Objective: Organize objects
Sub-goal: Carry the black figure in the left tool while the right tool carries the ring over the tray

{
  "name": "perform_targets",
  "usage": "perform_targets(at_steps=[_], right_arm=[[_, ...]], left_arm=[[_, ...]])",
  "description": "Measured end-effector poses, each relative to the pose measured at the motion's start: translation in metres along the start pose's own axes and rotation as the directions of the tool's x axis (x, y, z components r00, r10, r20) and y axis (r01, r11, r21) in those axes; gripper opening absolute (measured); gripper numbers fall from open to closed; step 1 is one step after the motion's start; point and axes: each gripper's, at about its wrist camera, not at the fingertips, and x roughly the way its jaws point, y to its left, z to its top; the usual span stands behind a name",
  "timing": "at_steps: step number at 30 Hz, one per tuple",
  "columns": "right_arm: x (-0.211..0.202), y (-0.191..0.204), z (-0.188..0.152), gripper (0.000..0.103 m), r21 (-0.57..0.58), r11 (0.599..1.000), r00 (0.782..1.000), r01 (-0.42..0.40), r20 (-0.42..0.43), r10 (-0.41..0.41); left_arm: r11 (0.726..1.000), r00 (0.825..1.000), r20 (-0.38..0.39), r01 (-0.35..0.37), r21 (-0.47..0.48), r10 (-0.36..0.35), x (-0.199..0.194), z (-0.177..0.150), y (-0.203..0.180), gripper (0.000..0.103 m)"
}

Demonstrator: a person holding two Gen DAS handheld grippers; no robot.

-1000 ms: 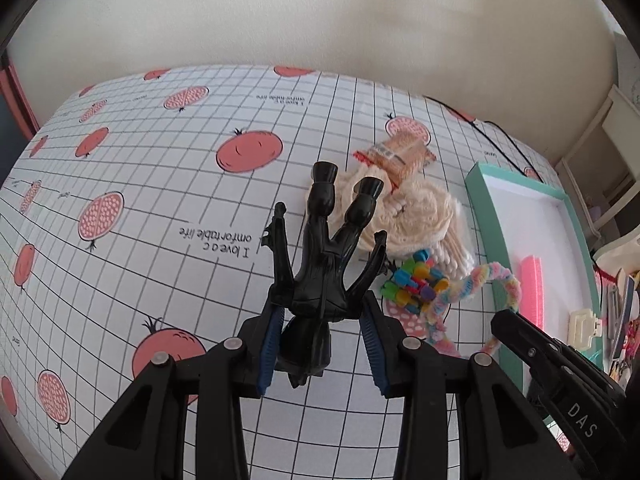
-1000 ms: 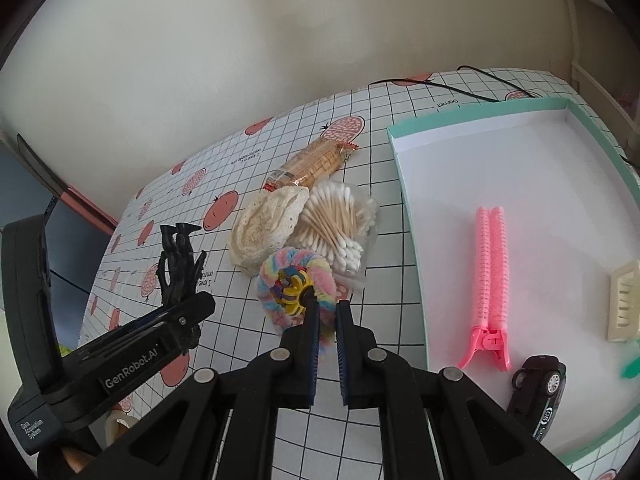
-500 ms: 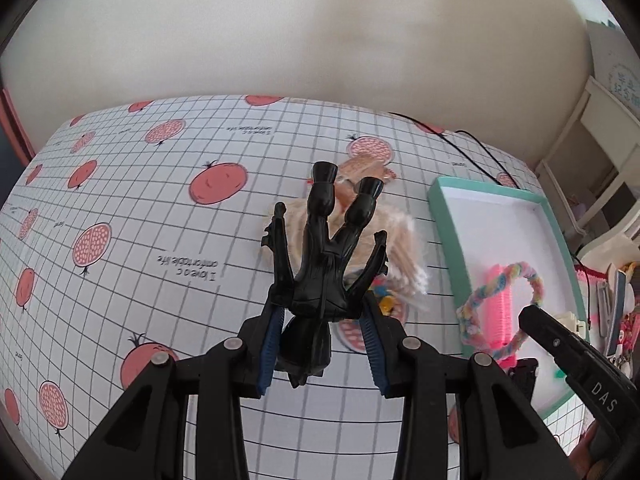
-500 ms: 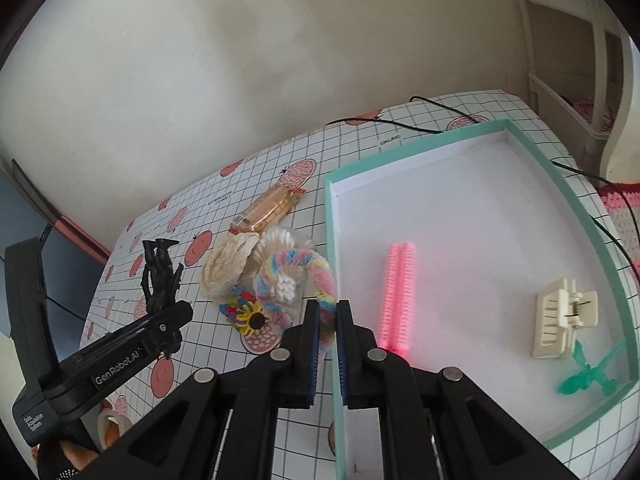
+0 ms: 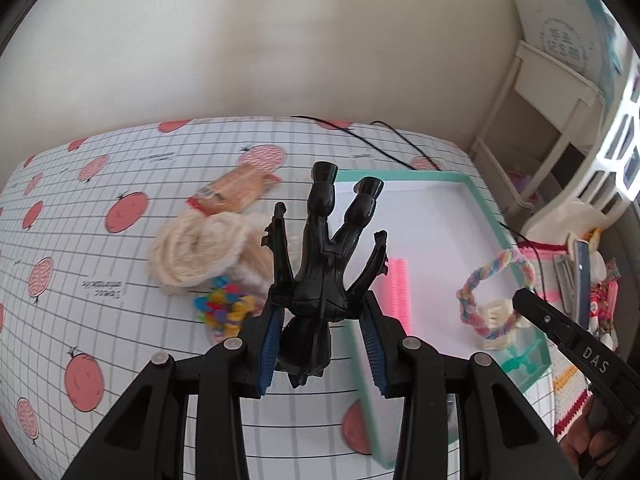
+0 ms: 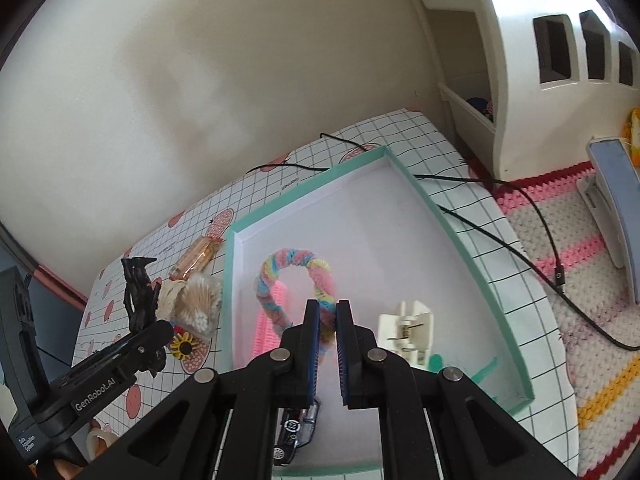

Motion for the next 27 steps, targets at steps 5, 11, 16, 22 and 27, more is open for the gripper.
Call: perform_targets(at_steps=[5,11,16,22,27], right_arm=[[-0.006,-0.019,0.009,0.008,0.033,0.999,0.999,0.026,0.025,-0.026],[-0.01,-0.024,0.023,0.008,0.071,0.996,0.997,0.049,0.052,-0.053],[-0.002,-0.024,0.036,0.008,0.107,0.994,0.997,0.031,0.061,-0.038],[0.02,-0.026,0.044,0.009,0.105,0.992,0.996,0.073,0.043,-0.078],[0.036,-0.028,0.05,0.009,0.104,0.992,0.997,0.072,0.012,-0.074]], left_arm=[[0.998,0.999,0.009,0.032,0.06,-0.033,0.001,0.001,-0.031,0.04],[0.994,0.998,-0.002,0.065,0.09,-0.065,0.01,0.006,-0.054,0.04],[0.993,0.995,-0.024,0.096,0.07,-0.095,0.023,0.011,-0.063,0.04],[0.99,0.992,-0.048,0.119,0.076,-0.115,0.042,0.011,-0.074,0.04],[0.99,0.991,-0.083,0.113,0.087,-0.106,0.064,0.008,-0.08,0.04]])
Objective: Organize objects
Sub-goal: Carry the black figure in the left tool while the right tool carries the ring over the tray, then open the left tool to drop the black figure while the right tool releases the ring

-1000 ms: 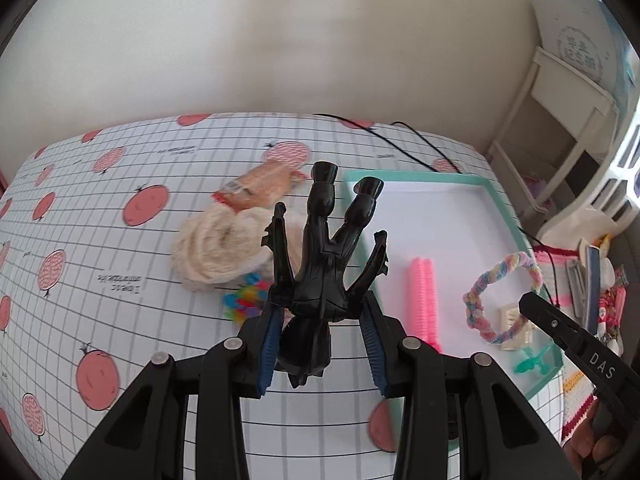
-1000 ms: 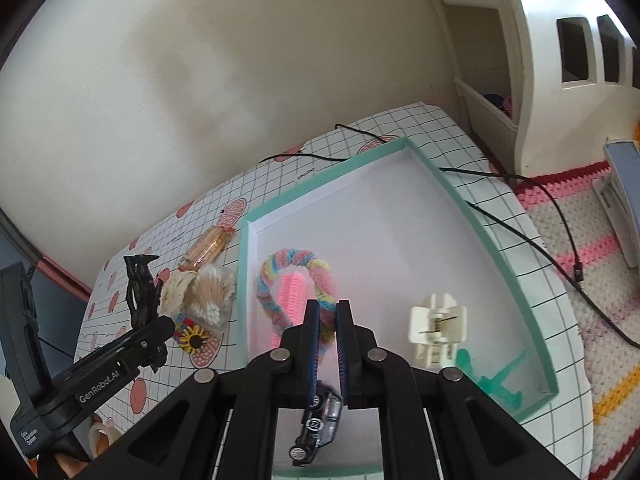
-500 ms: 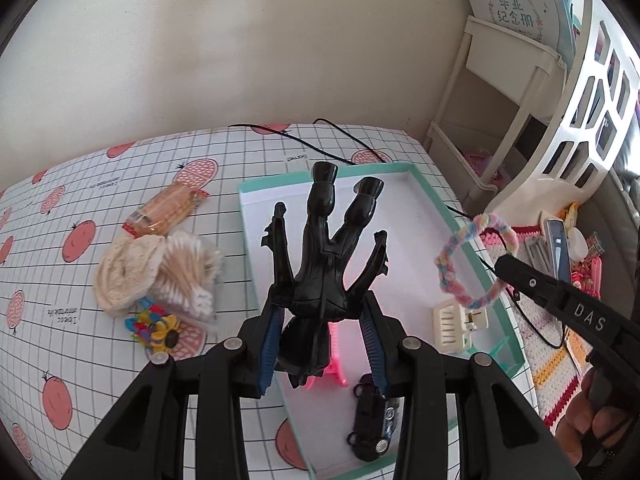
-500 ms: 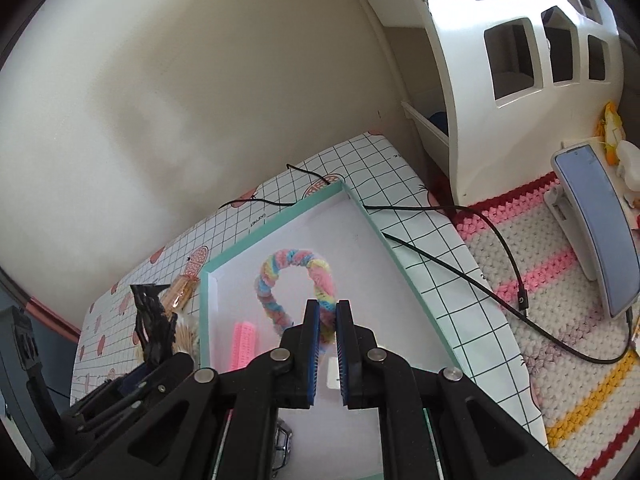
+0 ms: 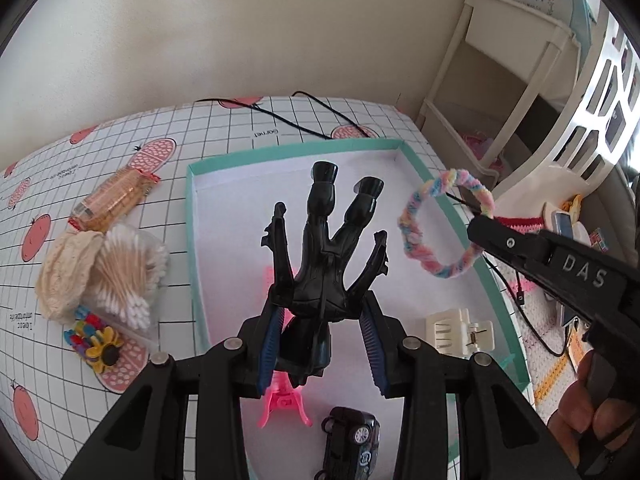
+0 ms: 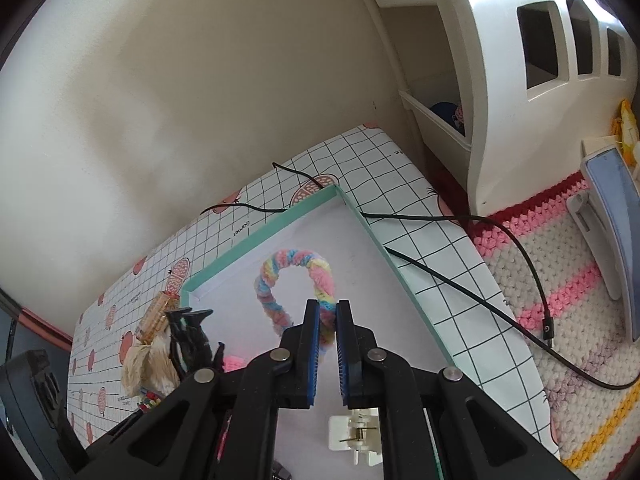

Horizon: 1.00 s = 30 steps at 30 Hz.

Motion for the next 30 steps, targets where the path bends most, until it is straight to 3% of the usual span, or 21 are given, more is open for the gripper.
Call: perform_targets(at_steps=[13,30], right_arm=[[0.021,0.01,-0.008,0.009,-0.144,0.982,0.991,0.12,-0.044,-0.128],[0.031,0.003,-0.014,0.011,-0.142,0.979,0.977,0.149,-0.129,-0.167]], left_arm=[[0.999,1.0,-0.029,0.012,0.042,-0.01,0.014,-0.001,-0.014,0.04],[0.999,0.994,-0.108,0.021,0.051,-0.015,0.023,-0.006,-0.017,0.04]])
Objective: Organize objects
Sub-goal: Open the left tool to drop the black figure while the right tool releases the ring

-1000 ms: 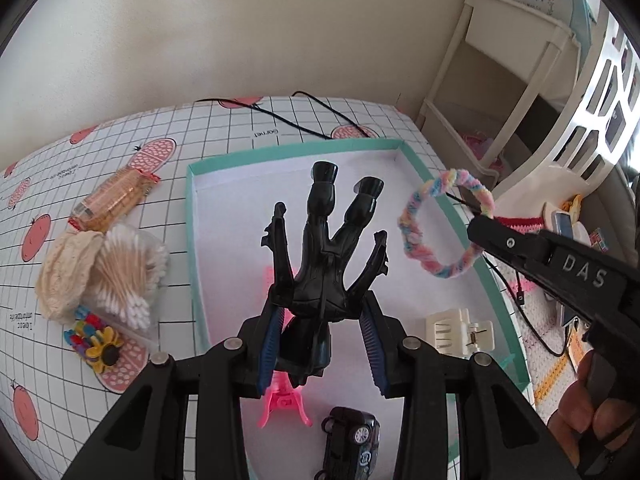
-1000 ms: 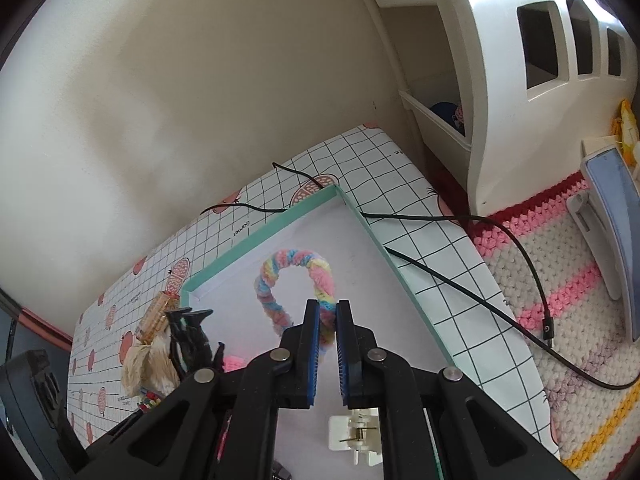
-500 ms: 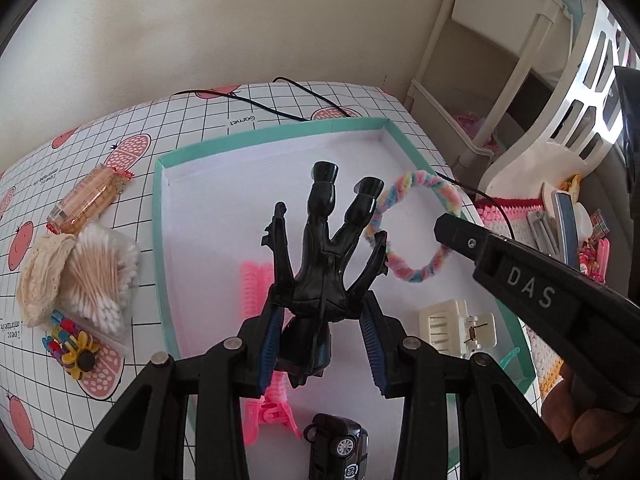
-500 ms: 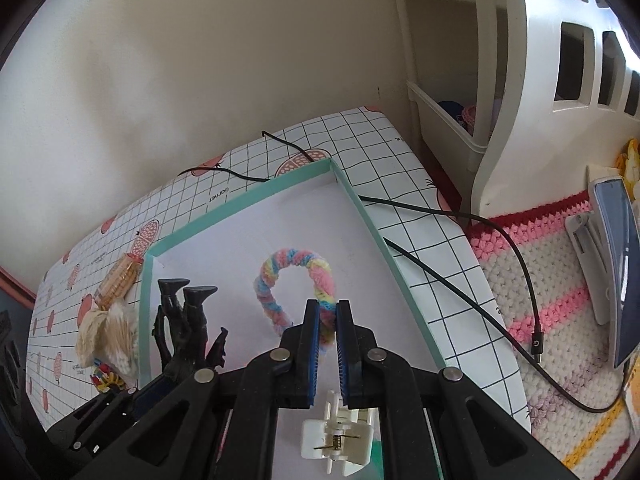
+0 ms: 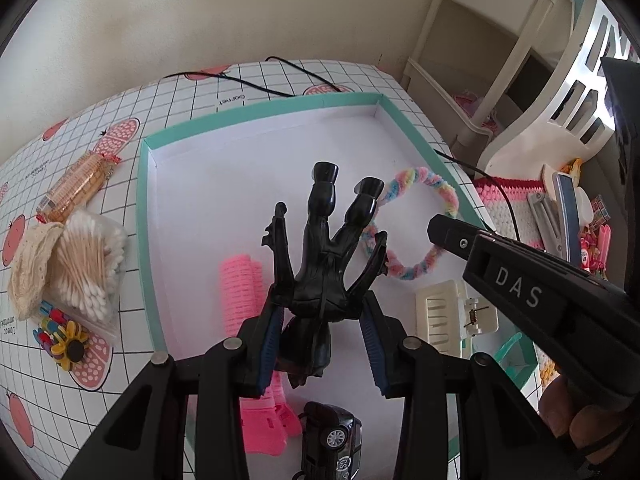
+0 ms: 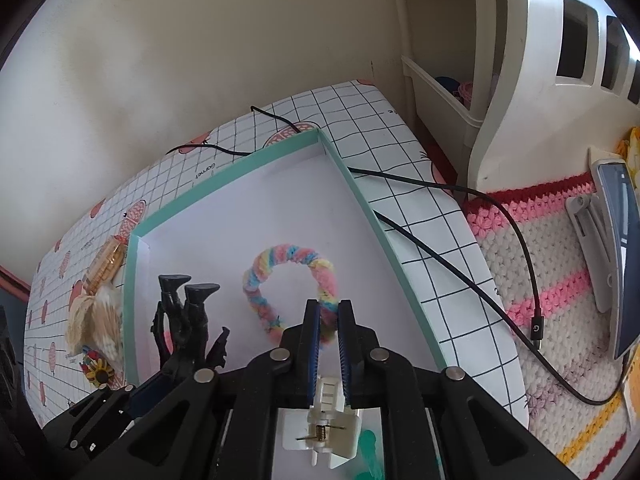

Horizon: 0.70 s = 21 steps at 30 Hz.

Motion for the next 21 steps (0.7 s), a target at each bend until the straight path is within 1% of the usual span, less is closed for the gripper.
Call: perform_targets(at_steps=[7,11,16,20,21], right_arm=[[0.001,-0.001,-0.001,0.011,0.011,1.0,1.0,0.0,-0.015,0.001],[0.001,-0.002,-0.001,0.017,0.009,1.0,1.0,0.006,-0.017,-0.006],[-0.003,-0.003,0.001,0.019,0.011,1.0,1.0,0.007,-0.008,-0.007],[-0.01,-0.002,0.004,0.019,0.003,1.0,1.0,0.008,0.012,-0.008],[-0.013,-0.002,0.004,0.019,0.004,1.0,1.0,0.005,0.016,-0.005]], left_arm=[[1.0,1.0,-0.005,-0.001,0.003,0.001,0.002,-0.001,-0.001,0.04],[1.0,1.0,-0.006,0.0,0.003,0.0,0.002,-0.001,-0.002,0.04],[1.0,1.0,-0.012,0.008,-0.007,-0.009,0.003,-0.001,-0.002,0.041],[0.999,1.0,-0.012,0.028,-0.018,-0.028,-0.001,0.001,-0.001,0.047],[0.999,0.999,-0.009,0.031,-0.019,-0.031,-0.002,0.002,-0.002,0.048]])
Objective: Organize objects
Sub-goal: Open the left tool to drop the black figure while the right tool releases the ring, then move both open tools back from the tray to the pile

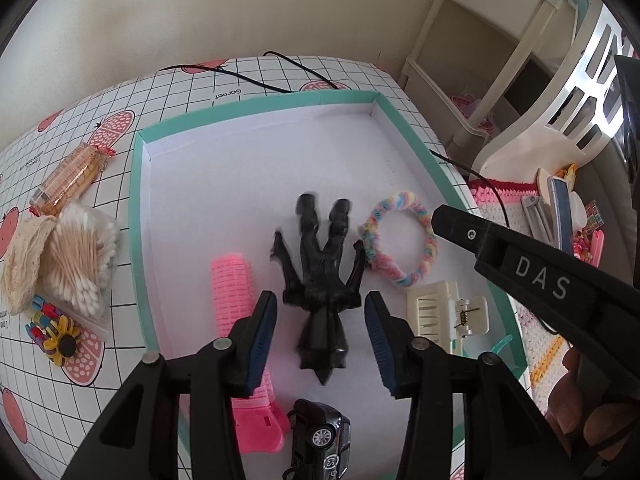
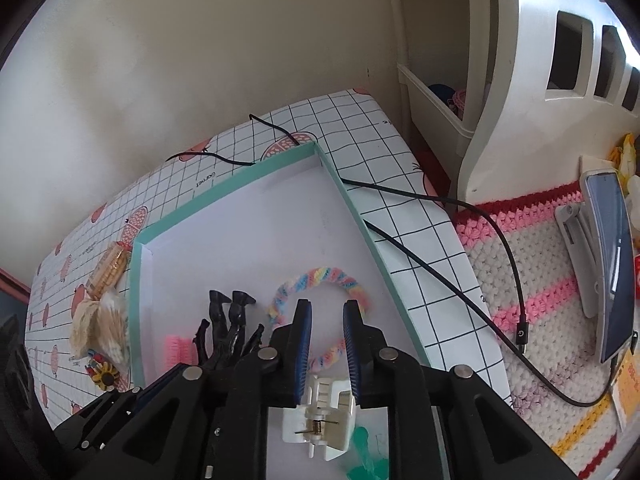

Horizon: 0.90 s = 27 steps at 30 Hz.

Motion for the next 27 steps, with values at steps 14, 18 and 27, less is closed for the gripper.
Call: perform_targets(at_steps=[14,18,27], right_arm=[[-0.013,0.004,0.003,0.019,-0.003,1.0,1.0,-0.014,0.025,0.014],[-0.01,0.007,0.001,0.026,-0.022,1.0,1.0,0.001,0.028,-0.001],[-0.011,0.015,0.0,0.069,-0.057,0.998,0.998,0.016,0.055,-0.013]], left_arm=[[0.998,0.997,0.071,0.0,-0.066,0.005,-0.024,0.013,0.013,0.048],[0.993,0.994,0.099,-0.043,-0.106,0.054,-0.029,0.016,0.026,0.05],[0.973,0.977,0.151,-0.119,-0.196,0.15,-0.039,0.016,0.057,0.089]])
